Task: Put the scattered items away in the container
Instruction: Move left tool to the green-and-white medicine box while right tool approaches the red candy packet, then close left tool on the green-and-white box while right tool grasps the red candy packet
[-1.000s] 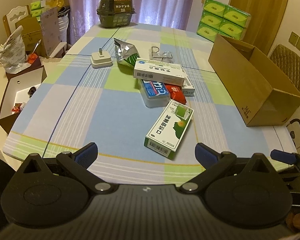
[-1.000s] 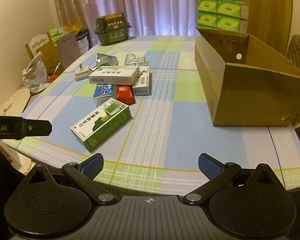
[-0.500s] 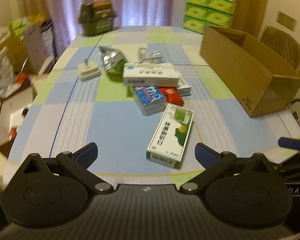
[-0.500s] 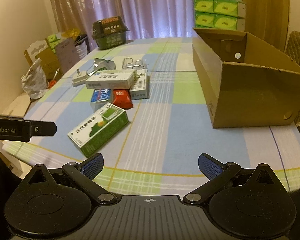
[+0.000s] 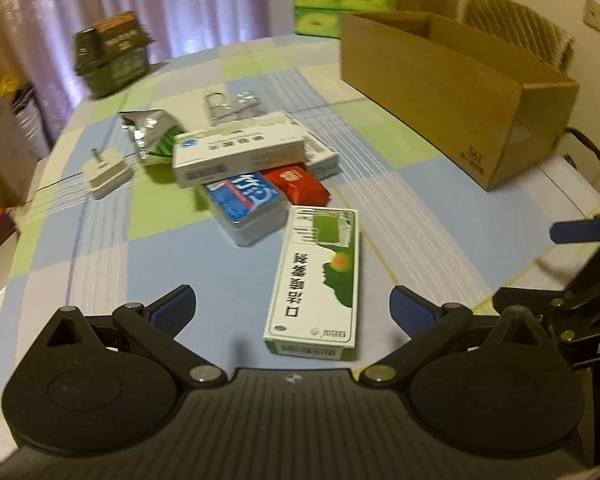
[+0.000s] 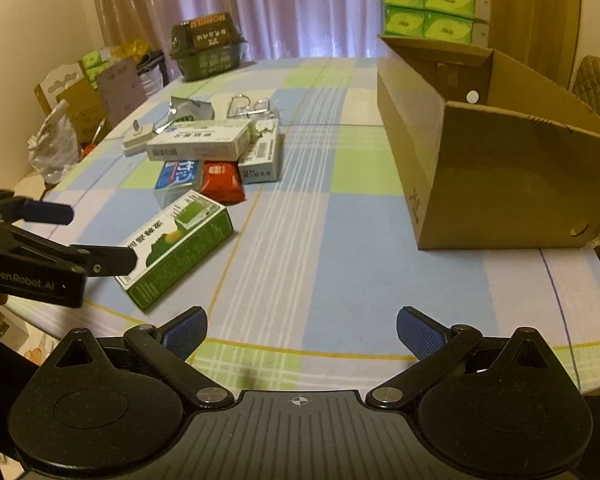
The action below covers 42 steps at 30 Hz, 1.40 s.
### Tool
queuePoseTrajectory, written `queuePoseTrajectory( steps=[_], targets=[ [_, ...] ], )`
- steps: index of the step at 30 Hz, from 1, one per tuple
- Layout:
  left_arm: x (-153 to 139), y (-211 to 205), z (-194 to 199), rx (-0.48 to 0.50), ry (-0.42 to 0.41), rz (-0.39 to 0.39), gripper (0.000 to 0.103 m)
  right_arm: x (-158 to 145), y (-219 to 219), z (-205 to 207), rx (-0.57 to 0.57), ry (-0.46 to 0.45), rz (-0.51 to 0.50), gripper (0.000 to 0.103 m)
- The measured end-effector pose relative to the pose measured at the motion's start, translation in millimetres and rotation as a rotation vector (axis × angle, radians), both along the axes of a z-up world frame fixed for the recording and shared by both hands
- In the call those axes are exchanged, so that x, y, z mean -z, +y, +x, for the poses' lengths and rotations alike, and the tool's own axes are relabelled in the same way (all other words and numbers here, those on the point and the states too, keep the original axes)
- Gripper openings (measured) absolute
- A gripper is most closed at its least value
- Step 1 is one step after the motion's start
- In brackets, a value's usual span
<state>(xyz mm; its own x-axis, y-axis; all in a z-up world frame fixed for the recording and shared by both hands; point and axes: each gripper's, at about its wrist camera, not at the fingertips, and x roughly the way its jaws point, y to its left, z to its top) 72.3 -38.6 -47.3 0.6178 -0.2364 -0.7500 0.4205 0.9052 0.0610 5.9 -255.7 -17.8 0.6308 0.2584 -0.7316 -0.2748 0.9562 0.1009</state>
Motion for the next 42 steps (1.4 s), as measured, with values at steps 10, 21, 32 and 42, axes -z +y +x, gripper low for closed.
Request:
queuePoseTrajectory(
  steps=[10, 21, 32, 42],
  targets=[
    [22, -19, 24, 0.089, 0.048, 0.049, 0.077, 8, 5, 19, -0.029, 0.0, -0.02, 0.103],
    [23, -3, 24, 0.074, 0.072, 0.03, 0.051, 10, 23, 41, -0.089, -0.027, -0.03, 0.103],
    [24, 47, 31, -0.171, 0.066, 0.003, 0.05, 16, 69, 106, -0.159, -0.068, 0.016, 0.077],
    [26, 62, 47, -0.317, 0.033, -0.051, 0.05, 29, 98, 149, -0.184, -0.037, 0.045, 0.077]
  ],
)
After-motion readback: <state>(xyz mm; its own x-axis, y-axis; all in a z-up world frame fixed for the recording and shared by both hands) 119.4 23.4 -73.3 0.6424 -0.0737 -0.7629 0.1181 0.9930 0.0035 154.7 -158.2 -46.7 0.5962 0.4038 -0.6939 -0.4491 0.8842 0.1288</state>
